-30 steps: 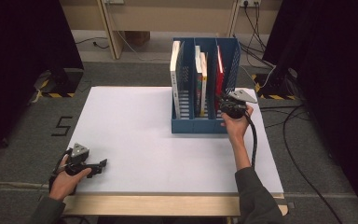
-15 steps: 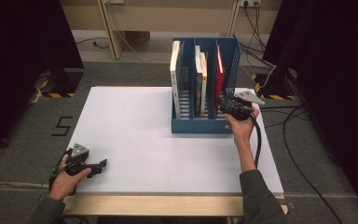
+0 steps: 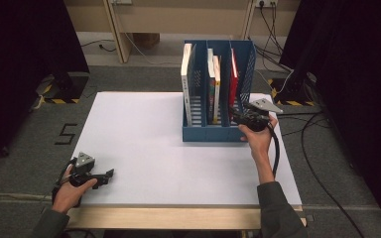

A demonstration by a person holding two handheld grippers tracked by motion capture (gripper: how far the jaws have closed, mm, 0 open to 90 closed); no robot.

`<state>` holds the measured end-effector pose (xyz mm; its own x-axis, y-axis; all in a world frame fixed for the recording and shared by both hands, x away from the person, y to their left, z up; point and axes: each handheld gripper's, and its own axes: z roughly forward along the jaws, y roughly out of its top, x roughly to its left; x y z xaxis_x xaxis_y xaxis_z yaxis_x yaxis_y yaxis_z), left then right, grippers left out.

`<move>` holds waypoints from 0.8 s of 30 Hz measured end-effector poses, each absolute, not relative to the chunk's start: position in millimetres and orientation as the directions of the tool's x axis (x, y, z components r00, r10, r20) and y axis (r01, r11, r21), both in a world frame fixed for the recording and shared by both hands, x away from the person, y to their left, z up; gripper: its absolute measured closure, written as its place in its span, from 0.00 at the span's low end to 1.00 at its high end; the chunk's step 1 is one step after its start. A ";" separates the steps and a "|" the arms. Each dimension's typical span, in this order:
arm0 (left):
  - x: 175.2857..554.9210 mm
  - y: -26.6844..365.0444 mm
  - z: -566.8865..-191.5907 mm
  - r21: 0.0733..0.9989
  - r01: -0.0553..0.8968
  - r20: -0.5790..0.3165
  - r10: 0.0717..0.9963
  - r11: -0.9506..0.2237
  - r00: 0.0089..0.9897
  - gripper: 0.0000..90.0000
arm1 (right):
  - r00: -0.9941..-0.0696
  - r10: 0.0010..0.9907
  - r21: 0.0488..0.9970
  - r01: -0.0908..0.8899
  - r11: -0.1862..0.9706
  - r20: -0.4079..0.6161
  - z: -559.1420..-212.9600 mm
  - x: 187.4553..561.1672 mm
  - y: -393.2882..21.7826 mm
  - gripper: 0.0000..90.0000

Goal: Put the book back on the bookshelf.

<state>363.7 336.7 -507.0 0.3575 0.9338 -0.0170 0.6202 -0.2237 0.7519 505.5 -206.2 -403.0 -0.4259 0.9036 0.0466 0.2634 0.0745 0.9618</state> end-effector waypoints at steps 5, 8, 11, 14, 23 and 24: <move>363.7 336.7 -507.0 0.752 0.620 -0.018 0.934 -0.223 0.358 0.15 | -0.438 0.897 0.958 0.277 0.075 0.056 -403.5 500.7 -205.9 0.39; 363.6 336.8 -506.9 0.752 0.620 -0.019 0.933 -0.223 0.359 0.15 | -0.441 0.895 0.957 0.282 0.070 0.065 -404.3 498.8 -205.2 0.38; 363.5 336.7 -507.0 0.753 0.619 -0.018 0.934 -0.223 0.358 0.15 | -0.444 0.893 0.955 0.289 0.066 0.073 -405.0 497.3 -204.2 0.36; 363.4 336.7 -507.0 0.753 0.619 -0.018 0.933 -0.223 0.358 0.15 | -0.446 0.891 0.953 0.296 0.056 0.086 -405.5 496.9 -203.6 0.34; 363.4 336.9 -507.0 0.752 0.619 -0.018 0.933 -0.224 0.359 0.15 | -0.455 0.885 0.951 0.304 0.055 0.095 -406.4 493.5 -197.7 0.30; 363.3 337.1 -506.9 0.751 0.620 -0.016 0.933 -0.227 0.361 0.15 | -0.458 0.884 0.952 0.302 0.054 0.095 -405.9 490.9 -196.9 0.29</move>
